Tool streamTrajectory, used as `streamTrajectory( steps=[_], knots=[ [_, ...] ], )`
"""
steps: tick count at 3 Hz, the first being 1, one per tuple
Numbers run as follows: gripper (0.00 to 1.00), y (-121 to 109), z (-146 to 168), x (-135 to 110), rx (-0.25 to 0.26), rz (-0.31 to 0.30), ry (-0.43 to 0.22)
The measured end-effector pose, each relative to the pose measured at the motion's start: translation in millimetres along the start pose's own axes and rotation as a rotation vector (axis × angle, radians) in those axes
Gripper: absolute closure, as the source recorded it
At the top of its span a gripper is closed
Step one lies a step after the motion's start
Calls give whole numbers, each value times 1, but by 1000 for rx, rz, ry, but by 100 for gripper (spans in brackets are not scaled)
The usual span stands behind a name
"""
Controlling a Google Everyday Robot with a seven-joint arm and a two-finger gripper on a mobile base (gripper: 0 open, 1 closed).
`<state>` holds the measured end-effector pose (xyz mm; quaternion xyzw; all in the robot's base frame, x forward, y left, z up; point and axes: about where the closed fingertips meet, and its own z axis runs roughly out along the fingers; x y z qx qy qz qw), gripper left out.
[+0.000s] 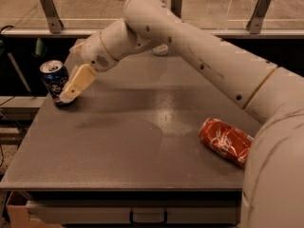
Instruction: Move pepsi can near coke can
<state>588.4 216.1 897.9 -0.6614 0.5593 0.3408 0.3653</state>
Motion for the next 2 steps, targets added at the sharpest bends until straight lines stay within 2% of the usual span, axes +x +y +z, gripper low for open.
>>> streamTrajectory(
  steps=[1,2],
  knots=[
    [17,4,25,-10,-12,20,-44],
    [41,6,37,-21,-21,36,-77]
  ],
)
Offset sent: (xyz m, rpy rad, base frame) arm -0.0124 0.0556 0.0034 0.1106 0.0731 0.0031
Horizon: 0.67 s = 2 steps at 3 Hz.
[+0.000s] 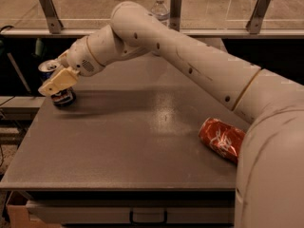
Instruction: Move pepsi can near coke can
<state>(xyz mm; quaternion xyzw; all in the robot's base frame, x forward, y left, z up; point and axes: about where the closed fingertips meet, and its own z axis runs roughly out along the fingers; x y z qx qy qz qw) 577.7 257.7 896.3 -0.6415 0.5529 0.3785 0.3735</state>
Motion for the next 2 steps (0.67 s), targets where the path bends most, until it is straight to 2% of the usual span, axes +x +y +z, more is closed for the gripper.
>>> streamTrajectory(
  steps=[1,2],
  knots=[
    [64,-4,-17,-12,37,16,-28],
    [88,-9,-70,-3,152,51,-18]
  ],
)
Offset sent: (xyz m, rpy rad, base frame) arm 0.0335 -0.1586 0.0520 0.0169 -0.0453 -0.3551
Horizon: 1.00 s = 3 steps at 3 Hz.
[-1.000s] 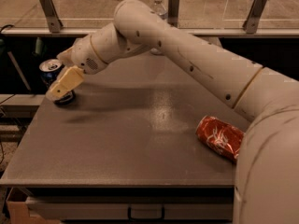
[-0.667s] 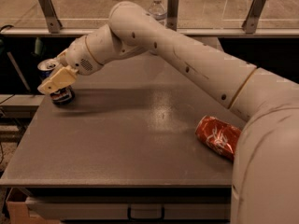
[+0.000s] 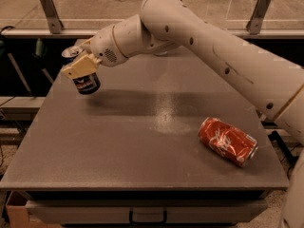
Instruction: Move pepsi can near coke can
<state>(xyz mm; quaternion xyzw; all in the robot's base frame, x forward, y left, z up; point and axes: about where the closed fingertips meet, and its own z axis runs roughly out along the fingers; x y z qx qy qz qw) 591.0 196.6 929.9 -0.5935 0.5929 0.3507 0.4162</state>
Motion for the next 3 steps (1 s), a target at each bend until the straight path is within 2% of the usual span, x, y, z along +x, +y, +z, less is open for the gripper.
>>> streamTrajectory(
  steps=[1,2,3],
  knots=[
    [100,-11,-65,33,117,50,-24],
    [100,-18,-134,77,210,97,-34],
    [100,-12,-217,112,322,134,-29]
  ],
)
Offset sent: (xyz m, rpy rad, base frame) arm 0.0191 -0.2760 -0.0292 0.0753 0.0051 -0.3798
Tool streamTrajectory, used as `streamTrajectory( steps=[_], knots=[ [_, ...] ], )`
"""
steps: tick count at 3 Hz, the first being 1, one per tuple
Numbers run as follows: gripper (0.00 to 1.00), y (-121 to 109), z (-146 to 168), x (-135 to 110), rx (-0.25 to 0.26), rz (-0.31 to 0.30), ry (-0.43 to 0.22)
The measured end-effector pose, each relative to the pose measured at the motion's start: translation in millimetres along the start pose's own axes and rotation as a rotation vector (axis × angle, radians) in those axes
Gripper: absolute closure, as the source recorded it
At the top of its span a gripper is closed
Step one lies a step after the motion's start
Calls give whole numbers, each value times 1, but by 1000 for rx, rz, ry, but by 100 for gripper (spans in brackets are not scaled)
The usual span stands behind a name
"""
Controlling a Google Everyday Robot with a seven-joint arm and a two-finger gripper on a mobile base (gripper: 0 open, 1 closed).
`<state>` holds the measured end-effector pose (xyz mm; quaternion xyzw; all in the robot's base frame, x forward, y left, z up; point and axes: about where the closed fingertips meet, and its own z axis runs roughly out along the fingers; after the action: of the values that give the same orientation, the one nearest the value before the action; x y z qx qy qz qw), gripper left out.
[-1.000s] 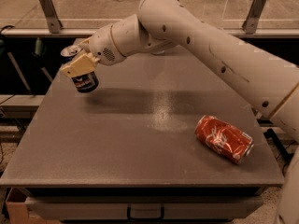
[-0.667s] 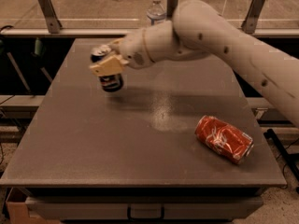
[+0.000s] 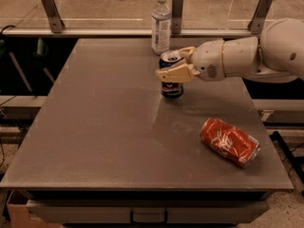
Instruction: Move pepsi can near coke can
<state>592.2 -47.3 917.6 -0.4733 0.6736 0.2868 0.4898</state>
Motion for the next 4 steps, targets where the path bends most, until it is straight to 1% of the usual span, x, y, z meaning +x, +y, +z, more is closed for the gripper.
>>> streamTrajectory(
  steps=[1,2,3,4],
  knots=[
    [100,-6,-46,13,66,17,12],
    [83,5,-71,26,85,58,26],
    [60,16,-76,37,78,91,38],
    [36,25,-76,44,67,110,48]
  ],
)
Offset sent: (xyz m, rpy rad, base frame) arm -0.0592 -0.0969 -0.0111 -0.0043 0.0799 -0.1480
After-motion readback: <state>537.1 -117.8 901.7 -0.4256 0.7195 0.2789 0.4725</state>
